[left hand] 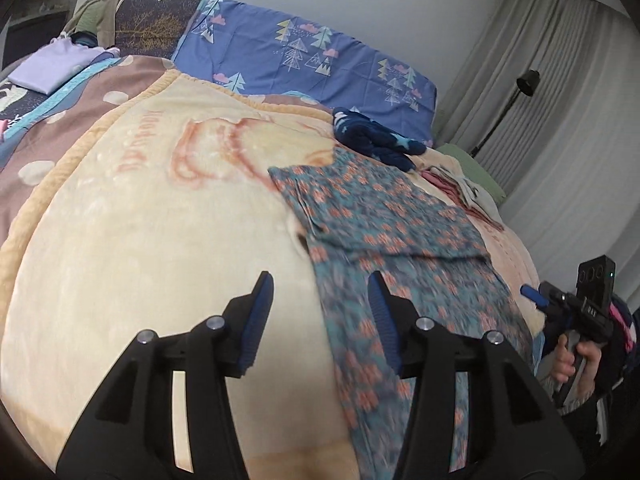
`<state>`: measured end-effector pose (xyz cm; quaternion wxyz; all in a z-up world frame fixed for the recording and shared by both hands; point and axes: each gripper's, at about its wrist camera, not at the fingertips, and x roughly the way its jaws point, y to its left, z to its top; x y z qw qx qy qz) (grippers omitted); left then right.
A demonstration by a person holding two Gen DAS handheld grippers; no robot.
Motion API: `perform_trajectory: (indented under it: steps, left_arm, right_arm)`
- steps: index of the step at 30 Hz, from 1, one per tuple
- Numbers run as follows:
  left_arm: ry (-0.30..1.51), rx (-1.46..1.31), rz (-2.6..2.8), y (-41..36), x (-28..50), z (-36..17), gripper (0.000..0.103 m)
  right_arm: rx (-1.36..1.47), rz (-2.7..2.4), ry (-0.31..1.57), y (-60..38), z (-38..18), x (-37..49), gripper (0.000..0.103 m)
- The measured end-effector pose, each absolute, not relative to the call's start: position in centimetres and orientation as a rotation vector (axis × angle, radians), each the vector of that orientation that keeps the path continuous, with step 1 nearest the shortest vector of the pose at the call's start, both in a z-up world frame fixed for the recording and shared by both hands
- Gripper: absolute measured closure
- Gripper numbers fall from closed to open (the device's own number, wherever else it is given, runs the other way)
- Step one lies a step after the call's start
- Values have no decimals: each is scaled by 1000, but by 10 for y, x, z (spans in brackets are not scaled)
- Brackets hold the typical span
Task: Fold small clothes
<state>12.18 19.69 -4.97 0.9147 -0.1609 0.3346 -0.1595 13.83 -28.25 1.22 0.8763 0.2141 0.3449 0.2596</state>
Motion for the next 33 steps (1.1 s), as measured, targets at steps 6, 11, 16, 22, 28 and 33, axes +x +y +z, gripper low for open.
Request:
perform_trajectory:
  steps: [6,11,16,22,28,33]
  left_arm:
    - [640,-218,-284,164,33,-60,45]
    - [707,-302,-306,152,-8,-86,45]
    - [802,-346,-335,142,-30,-113,46]
    - [921,-372,-346,133,-44,-146,46]
    - [940,-399,-341,133,-47,-156,46]
    - [950,-409,-344,132,-46,-156,47]
  right_arm:
    - [371,413,697,-325,-6,69,39]
    - [450,320,713,-368,-37,30,39]
    - [470,241,729,-394,-56,6,39]
    - [480,212,790,-409,-83,-4,39]
    - [453,219,820,-409,-102,-6,39]
    - [439,231,828,-407,-101,-7,39]
